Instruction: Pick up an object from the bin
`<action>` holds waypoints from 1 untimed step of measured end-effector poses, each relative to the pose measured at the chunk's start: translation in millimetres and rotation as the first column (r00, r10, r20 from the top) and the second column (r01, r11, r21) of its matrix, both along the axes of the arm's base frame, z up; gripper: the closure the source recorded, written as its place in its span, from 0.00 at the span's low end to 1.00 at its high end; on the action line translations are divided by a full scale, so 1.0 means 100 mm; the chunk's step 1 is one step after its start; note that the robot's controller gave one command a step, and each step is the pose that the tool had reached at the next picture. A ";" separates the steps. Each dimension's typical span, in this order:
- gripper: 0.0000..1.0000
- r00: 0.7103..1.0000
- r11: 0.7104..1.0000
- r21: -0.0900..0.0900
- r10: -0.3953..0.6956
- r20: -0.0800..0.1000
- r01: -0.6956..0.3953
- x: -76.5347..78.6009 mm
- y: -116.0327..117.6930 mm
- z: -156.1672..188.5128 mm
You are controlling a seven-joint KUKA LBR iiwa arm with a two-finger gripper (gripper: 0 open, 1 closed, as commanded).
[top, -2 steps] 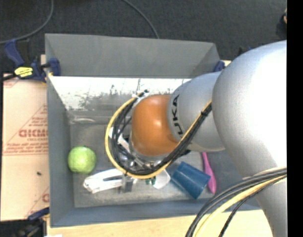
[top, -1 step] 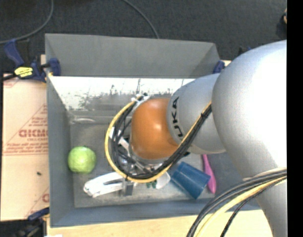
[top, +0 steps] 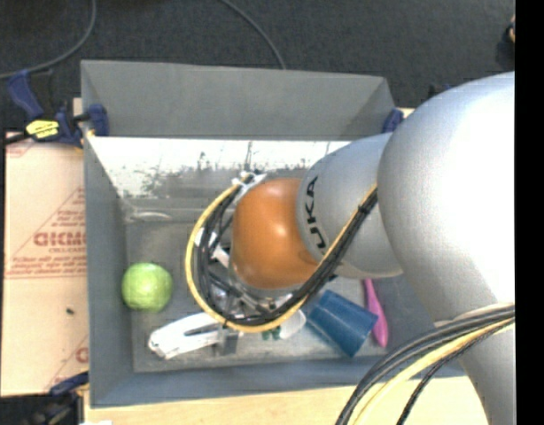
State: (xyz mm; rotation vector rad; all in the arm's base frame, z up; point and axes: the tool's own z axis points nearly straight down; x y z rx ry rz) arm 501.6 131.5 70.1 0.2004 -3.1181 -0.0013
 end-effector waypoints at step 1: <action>1.00 1.000 1.000 0.002 0.001 0.005 -0.001 0.03 0.06 0.07</action>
Offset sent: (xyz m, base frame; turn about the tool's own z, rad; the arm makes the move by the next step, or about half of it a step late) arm 0.0030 -0.0031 0.1467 -0.0080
